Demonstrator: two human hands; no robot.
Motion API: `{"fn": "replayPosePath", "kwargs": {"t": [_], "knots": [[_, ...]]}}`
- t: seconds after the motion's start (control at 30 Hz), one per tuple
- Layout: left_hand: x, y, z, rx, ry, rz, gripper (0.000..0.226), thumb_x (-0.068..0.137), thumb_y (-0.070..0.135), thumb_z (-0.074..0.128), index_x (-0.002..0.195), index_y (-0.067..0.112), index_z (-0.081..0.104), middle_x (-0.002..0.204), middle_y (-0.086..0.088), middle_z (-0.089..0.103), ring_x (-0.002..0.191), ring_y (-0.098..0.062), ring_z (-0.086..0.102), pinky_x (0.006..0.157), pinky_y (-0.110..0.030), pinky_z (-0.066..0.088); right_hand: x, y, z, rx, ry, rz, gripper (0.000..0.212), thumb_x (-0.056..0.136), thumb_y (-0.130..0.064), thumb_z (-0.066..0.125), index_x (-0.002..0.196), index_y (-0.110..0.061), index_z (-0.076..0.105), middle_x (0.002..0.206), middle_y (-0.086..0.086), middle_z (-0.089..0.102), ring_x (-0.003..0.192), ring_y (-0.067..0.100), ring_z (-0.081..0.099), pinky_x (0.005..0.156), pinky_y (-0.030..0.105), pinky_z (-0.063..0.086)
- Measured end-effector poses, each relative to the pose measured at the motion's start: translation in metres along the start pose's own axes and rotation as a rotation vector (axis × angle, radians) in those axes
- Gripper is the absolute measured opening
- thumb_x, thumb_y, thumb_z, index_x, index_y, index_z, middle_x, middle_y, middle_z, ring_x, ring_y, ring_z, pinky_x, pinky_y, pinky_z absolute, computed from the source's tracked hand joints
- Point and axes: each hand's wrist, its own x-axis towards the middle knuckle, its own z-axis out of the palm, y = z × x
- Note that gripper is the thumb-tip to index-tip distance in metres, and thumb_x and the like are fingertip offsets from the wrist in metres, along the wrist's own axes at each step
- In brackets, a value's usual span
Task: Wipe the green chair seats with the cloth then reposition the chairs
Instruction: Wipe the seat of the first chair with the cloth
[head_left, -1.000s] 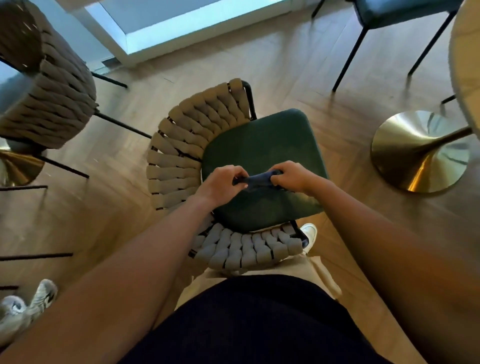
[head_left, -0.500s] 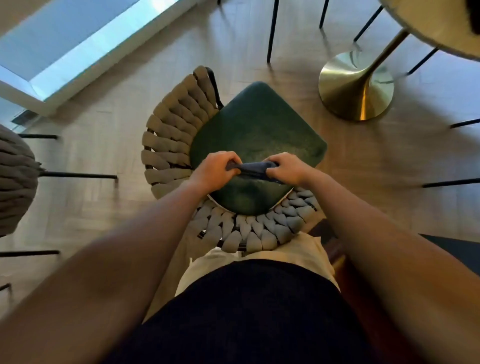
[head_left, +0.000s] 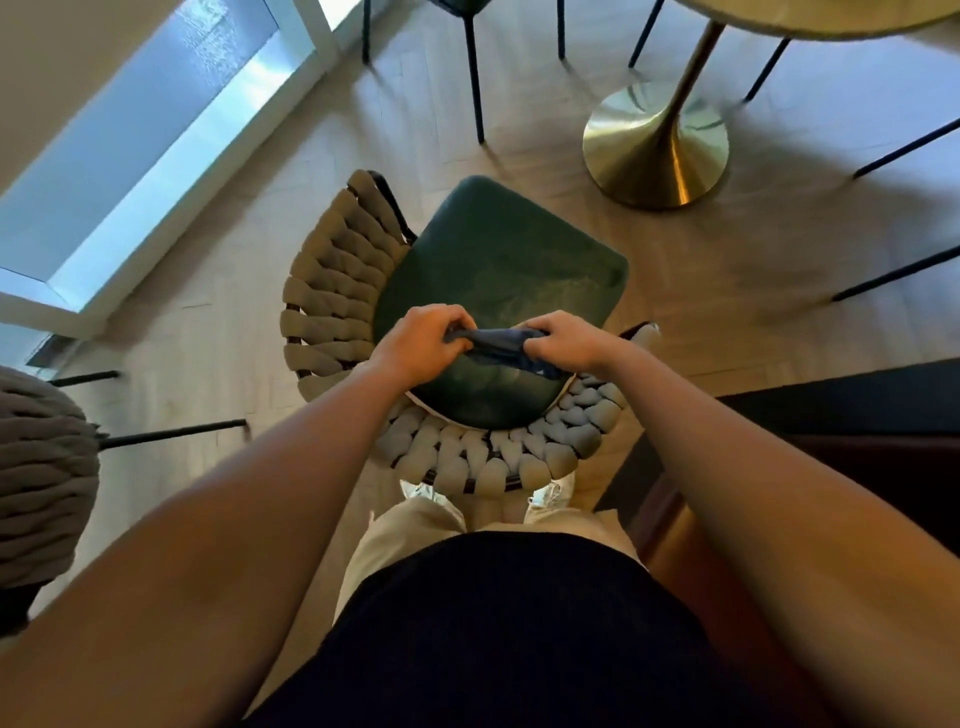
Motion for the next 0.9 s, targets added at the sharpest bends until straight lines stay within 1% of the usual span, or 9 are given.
{"fn": "replayPosePath", "kwargs": {"t": [0.13,0.27,0.33,0.43,0.5,0.57,0.67,0.8,0.9], "knots": [[0.003,-0.024,-0.01,0.006,-0.041,0.041,0.014,0.096,0.018,0.067,0.108,0.024,0.068,0.102,0.005,0.066,0.091,-0.011,0.064,0.089,-0.039,0.059,0.002,-0.017,0.019,0.018,0.069,0.044,0.037,0.099,-0.018,0.049,0.133,-0.026,0.062,0.11,0.009,0.066,0.099,0.026,0.064,0.086,0.038,0.053],[0.003,-0.069,-0.028,0.011,-0.083,0.087,0.016,0.098,0.023,0.064,0.114,0.024,0.066,0.108,0.002,0.066,0.094,-0.012,0.063,0.091,-0.041,0.058,0.022,-0.055,0.048,0.039,0.142,0.064,0.036,0.098,-0.016,0.049,0.129,-0.023,0.065,0.111,0.011,0.067,0.102,0.029,0.063,0.092,0.045,0.053],[-0.003,-0.096,-0.043,0.011,-0.076,0.105,0.019,0.099,0.026,0.063,0.118,0.024,0.064,0.112,0.001,0.065,0.096,-0.012,0.062,0.092,-0.039,0.057,0.034,-0.08,0.07,0.075,0.2,0.09,0.032,0.097,-0.014,0.049,0.122,-0.024,0.066,0.103,0.011,0.068,0.091,0.027,0.065,0.084,0.041,0.055],[-0.017,-0.142,-0.07,0.033,-0.029,0.113,0.028,0.1,0.03,0.062,0.127,0.024,0.061,0.123,-0.002,0.063,0.107,-0.017,0.061,0.097,-0.036,0.054,0.057,-0.123,0.107,0.161,0.293,0.141,0.022,0.096,-0.011,0.048,0.1,-0.021,0.068,0.084,0.007,0.066,0.073,0.02,0.06,0.062,0.029,0.049],[-0.027,-0.178,-0.091,0.049,-0.017,0.093,0.033,0.101,0.033,0.06,0.133,0.024,0.059,0.131,-0.002,0.062,0.115,-0.02,0.061,0.1,-0.037,0.053,0.075,-0.153,0.132,0.215,0.319,0.165,0.022,0.096,-0.011,0.049,0.098,-0.014,0.07,0.083,0.009,0.066,0.069,0.018,0.06,0.057,0.025,0.047],[-0.036,-0.21,-0.115,0.054,-0.028,0.078,0.035,0.102,0.034,0.059,0.136,0.023,0.06,0.134,-0.004,0.062,0.116,-0.021,0.061,0.099,-0.035,0.053,0.091,-0.184,0.153,0.234,0.333,0.161,0.023,0.094,-0.012,0.049,0.1,-0.011,0.071,0.09,0.013,0.068,0.076,0.025,0.063,0.063,0.031,0.05],[-0.042,-0.251,-0.15,0.095,0.001,0.07,0.038,0.102,0.04,0.056,0.137,0.025,0.06,0.136,-0.003,0.062,0.118,-0.022,0.061,0.095,-0.029,0.049,0.113,-0.223,0.173,0.238,0.349,0.132,0.025,0.095,-0.012,0.048,0.105,-0.008,0.071,0.105,0.021,0.068,0.098,0.036,0.064,0.083,0.043,0.052],[-0.055,-0.296,-0.184,0.178,-0.021,0.0,0.042,0.102,0.041,0.057,0.141,0.026,0.055,0.144,-0.003,0.056,0.128,-0.025,0.057,0.105,-0.042,0.05,0.136,-0.267,0.185,0.245,0.341,0.074,0.024,0.099,-0.012,0.046,0.11,-0.013,0.067,0.106,0.015,0.066,0.101,0.032,0.062,0.081,0.036,0.049],[-0.065,-0.327,-0.205,0.216,-0.032,-0.041,0.043,0.101,0.043,0.056,0.141,0.026,0.054,0.145,-0.003,0.055,0.13,-0.025,0.056,0.106,-0.044,0.05,0.156,-0.294,0.187,0.226,0.358,0.056,0.026,0.101,-0.014,0.046,0.117,-0.01,0.066,0.102,0.01,0.065,0.095,0.026,0.062,0.076,0.031,0.049]]}}
